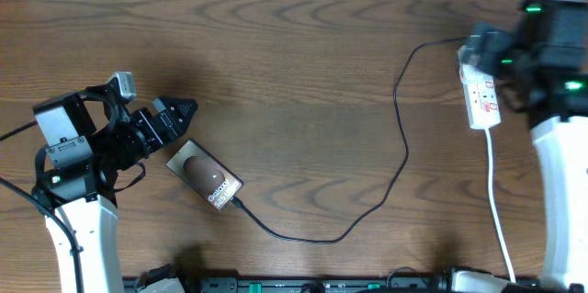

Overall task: Plug charger to phone and switch on socket
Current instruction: 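Move the right gripper to the white power strip's switch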

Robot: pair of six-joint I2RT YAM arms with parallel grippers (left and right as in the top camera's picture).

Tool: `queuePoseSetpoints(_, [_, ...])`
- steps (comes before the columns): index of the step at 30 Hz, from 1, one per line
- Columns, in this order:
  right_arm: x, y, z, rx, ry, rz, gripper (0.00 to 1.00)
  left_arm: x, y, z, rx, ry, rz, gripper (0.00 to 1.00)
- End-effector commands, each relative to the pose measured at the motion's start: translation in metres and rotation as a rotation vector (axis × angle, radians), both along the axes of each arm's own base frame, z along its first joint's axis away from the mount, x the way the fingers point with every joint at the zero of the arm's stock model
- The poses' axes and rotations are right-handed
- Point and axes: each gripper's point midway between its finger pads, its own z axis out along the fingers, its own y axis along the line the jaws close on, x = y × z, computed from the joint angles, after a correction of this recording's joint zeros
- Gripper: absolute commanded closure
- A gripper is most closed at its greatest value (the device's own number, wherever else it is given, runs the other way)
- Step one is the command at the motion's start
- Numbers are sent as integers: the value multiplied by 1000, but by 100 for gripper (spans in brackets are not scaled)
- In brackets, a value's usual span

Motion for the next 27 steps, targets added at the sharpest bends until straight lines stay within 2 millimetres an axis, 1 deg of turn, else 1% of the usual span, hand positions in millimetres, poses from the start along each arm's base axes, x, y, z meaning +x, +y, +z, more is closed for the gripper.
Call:
queuePoseSetpoints(1, [3,-35,-19,87,34,50,1,2,-1,8,8,-32,-18,10])
queuePoseSetpoints(7, [10,-64,-66,349,40,222,1,2,-1,8,8,-32,-17,10])
queuePoseSetpoints(10, [14,-63,-87,429,23,347,2,2,-1,8,8,-32,-17,10])
queuePoseSetpoints(12, [14,-60,-105,458,31,419,2,2,-1,8,8,-32,-17,10])
queuePoseSetpoints(14, [14,-60,-123,459,60,453,3,2,-1,8,8,-32,-18,10])
queuePoseSetpoints(18, [23,-69,-151,424,88,465,4,2,-1,8,8,-32,-18,10])
queuePoseSetpoints(20, [28,-75,-160,398,93,453,4,1,-1,8,8,-31,-18,9])
queuePoseSetpoints(24, [37,-92,-175,358,120,365,4,1,-1,8,7,-29,-18,9])
queuePoseSetpoints(27, [45,-94,-175,345,99,362,5,1,-1,8,7,-29,-18,9])
